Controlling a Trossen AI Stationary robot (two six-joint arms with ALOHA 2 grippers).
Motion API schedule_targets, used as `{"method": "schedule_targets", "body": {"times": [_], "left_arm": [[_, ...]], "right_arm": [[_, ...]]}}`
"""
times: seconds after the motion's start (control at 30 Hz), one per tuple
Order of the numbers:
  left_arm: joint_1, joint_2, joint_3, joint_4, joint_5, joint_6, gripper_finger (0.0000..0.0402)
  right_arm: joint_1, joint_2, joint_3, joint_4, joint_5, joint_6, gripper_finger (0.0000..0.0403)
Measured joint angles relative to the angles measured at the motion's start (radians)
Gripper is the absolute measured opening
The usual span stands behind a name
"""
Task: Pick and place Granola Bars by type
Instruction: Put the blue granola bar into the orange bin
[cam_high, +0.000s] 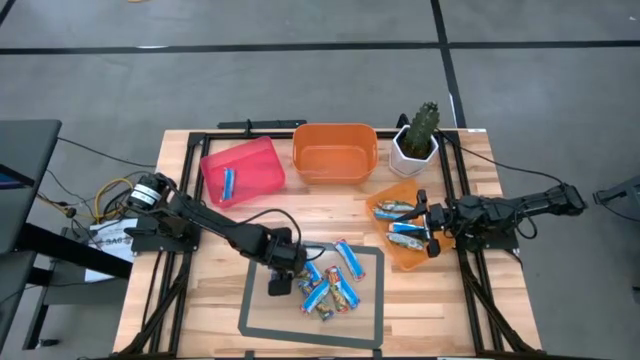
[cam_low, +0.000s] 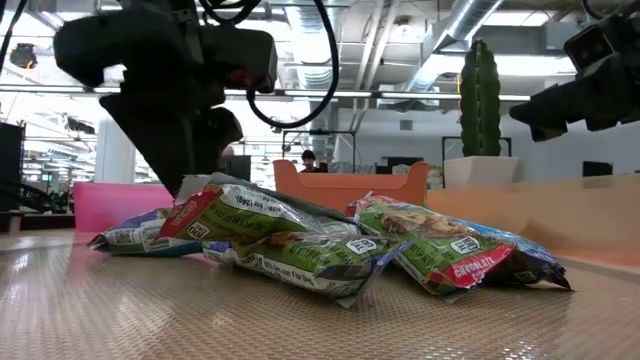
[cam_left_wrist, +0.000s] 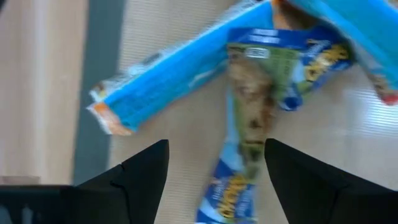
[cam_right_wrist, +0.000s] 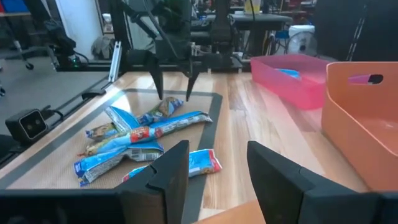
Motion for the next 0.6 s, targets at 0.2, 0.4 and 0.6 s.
{"method": "schedule_targets", "body": {"times": [0.2,0.4,0.6], "left_arm": [[-0.032,0.000,0.002,0.016,0.041,-0.030,0.0258],[-0.067,0.000,-0.003,0.005,-0.077,-0.041,0.0258],[-0.071,0.023,-0.004,0.011,-0.073,-0.049,0.0258]], "right_arm": [[0.000,0.006,0.000,0.000,0.000,0.000,0.0154],[0.000,0.007,0.000,0.000,0.000,0.000,0.0154],[0.000,0.007,0.000,0.000,0.000,0.000,0.0154]]}}
